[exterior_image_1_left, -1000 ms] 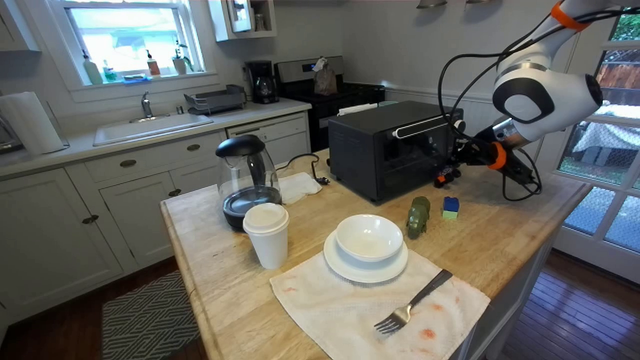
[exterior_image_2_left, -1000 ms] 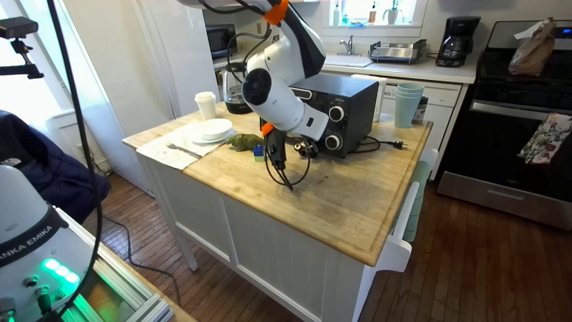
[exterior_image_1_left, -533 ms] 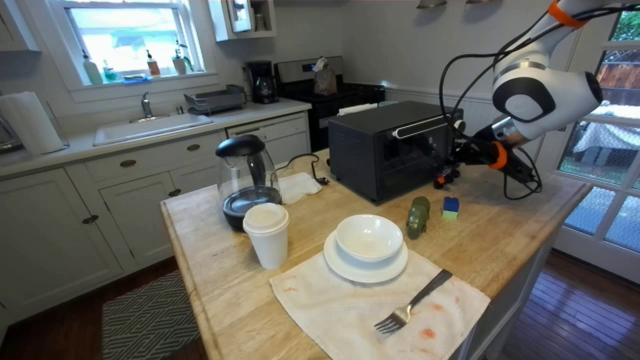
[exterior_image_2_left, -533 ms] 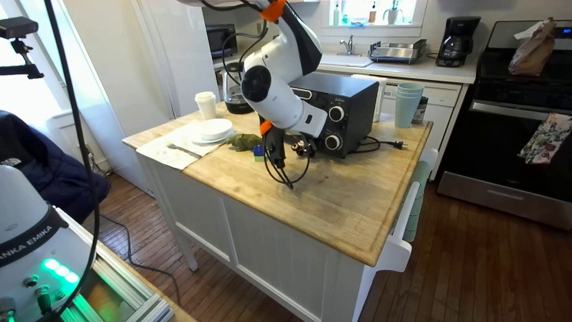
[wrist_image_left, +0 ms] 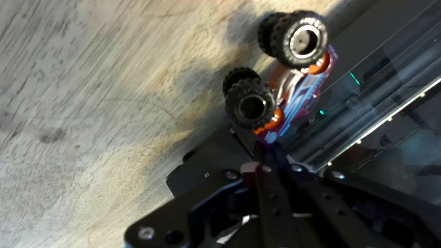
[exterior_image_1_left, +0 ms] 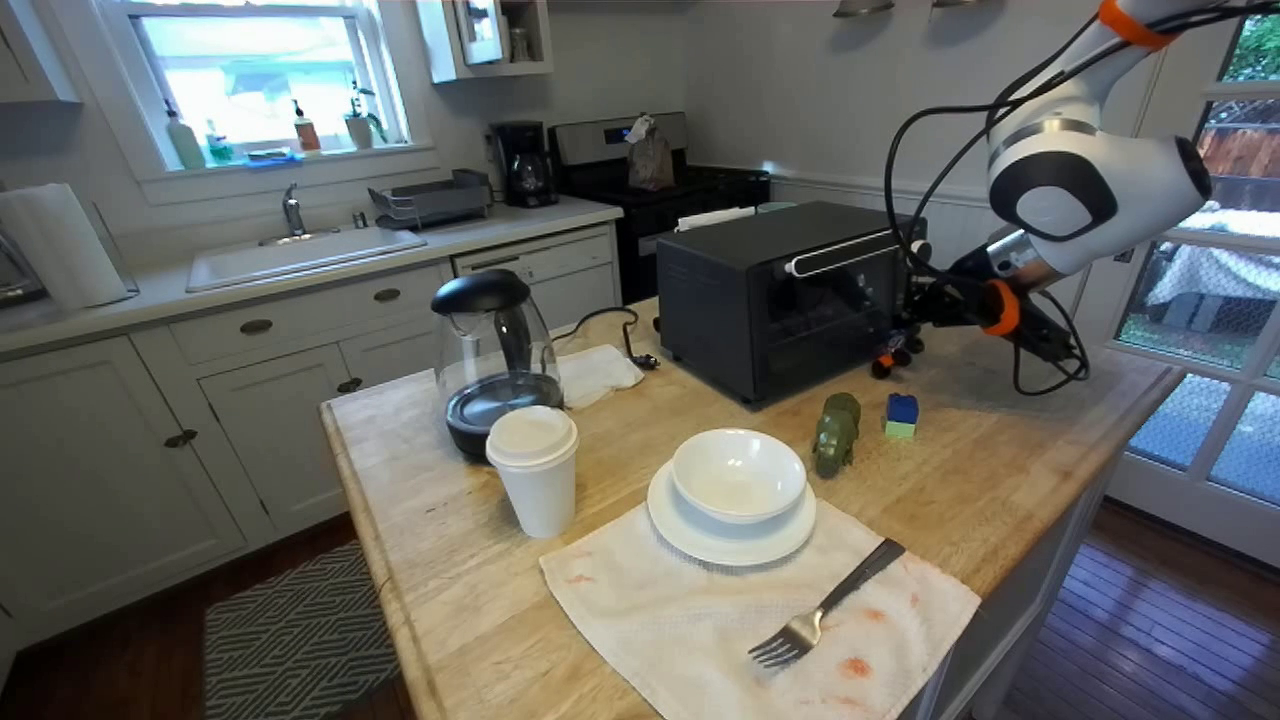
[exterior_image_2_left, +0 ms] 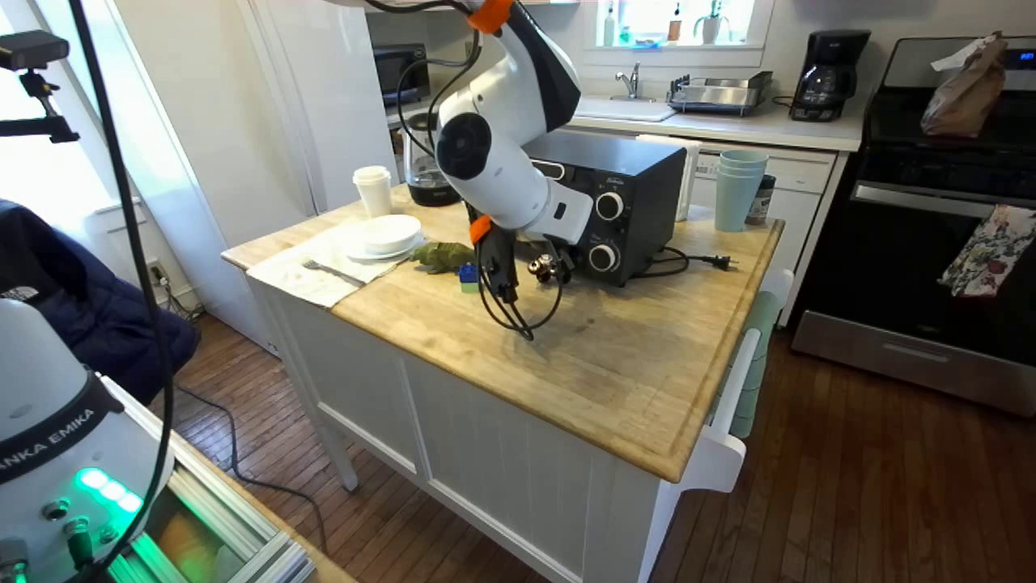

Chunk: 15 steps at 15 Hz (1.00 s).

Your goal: Set the toy car upright

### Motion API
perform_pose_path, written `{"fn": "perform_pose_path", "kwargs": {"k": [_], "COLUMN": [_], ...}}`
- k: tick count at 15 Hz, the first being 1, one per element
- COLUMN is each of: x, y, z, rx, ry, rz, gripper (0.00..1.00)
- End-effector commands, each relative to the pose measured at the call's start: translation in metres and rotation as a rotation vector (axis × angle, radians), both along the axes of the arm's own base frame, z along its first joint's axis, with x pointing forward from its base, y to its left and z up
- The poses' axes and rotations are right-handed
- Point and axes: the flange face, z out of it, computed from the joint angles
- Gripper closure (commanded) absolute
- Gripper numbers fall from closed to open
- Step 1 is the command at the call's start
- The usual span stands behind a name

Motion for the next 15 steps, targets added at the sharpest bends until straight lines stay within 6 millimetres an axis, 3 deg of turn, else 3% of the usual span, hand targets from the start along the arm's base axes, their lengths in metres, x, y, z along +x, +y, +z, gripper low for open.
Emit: {"fn": "perform_pose_path", "kwargs": {"k": [1,9,15], "x": [-0.007,-0.003,-0.007], "y": [0.001,0.006,0.005], "z": [0.008,-0.001,-0.007], "rx": [-0.003,0.064,0.033], "ry": [0.003,-0.072,-0.037], "rz": [0.001,0.006,0.017], "gripper": [1.00,1.00,1.00]}}
